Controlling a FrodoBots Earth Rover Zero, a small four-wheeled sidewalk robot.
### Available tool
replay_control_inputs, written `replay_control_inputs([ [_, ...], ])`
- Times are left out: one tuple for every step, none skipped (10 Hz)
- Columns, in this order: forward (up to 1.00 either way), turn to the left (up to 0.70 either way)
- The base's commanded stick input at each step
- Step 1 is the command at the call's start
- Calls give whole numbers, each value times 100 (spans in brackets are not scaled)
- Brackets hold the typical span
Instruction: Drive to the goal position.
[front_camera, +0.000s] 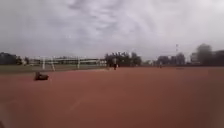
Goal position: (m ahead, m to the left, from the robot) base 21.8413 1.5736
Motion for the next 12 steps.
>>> replay_control_inputs([
  [46, 0],
  [46, 0],
  [46, 0],
  [46, 0],
  [46, 0],
  [46, 0],
  [46, 0],
  [46, 0],
  [46, 0],
  [46, 0],
  [46, 0],
  [46, 0],
])
